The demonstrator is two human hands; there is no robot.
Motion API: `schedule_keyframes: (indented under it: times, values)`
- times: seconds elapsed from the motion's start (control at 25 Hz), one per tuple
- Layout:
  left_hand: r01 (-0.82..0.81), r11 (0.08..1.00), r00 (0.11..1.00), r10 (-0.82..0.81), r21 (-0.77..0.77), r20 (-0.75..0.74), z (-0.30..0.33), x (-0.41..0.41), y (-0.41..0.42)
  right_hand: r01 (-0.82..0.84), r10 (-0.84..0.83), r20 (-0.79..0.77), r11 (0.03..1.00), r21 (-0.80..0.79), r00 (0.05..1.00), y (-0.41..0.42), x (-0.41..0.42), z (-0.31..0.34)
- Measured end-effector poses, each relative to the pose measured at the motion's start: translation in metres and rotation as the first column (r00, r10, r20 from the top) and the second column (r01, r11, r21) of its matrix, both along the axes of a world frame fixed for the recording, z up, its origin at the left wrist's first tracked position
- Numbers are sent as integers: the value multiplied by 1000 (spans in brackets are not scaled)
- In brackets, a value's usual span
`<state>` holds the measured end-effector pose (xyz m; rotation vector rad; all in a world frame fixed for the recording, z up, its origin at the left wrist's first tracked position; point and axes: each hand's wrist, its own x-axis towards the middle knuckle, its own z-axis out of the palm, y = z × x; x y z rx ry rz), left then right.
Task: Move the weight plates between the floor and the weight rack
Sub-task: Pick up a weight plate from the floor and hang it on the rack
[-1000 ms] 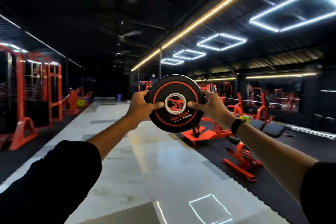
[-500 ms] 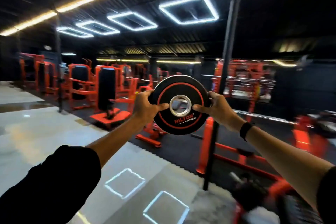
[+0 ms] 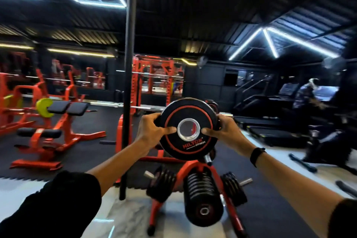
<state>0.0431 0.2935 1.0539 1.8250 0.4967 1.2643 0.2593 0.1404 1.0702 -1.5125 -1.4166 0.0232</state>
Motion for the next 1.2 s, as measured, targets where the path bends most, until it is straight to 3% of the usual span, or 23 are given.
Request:
schedule_keyframes:
  times: [0.2, 0.36, 0.68, 0.84, 1.2]
  values:
    - [118, 993, 993, -118, -19, 16, -15, 165, -3, 102, -103, -31, 994, -27, 994, -26, 150, -6]
    - [133, 988, 991, -134, -72, 1, -28, 247, 24, 129, -132, -56, 990, -59, 990, -1, 231, -20]
    - [148, 989, 987, -147, 4, -66, -72, 382, 152, 125, -132, -130, 990, -63, 983, 123, 361, -79]
    - [154, 987, 985, -156, -34, -72, -83, 462, 233, 130, -148, -183, 986, -106, 972, 200, 430, -83]
    - [174, 981, 980, -164, 82, -114, -95, 610, 354, 245, -261, -196, 964, -101, 945, 309, 555, -94]
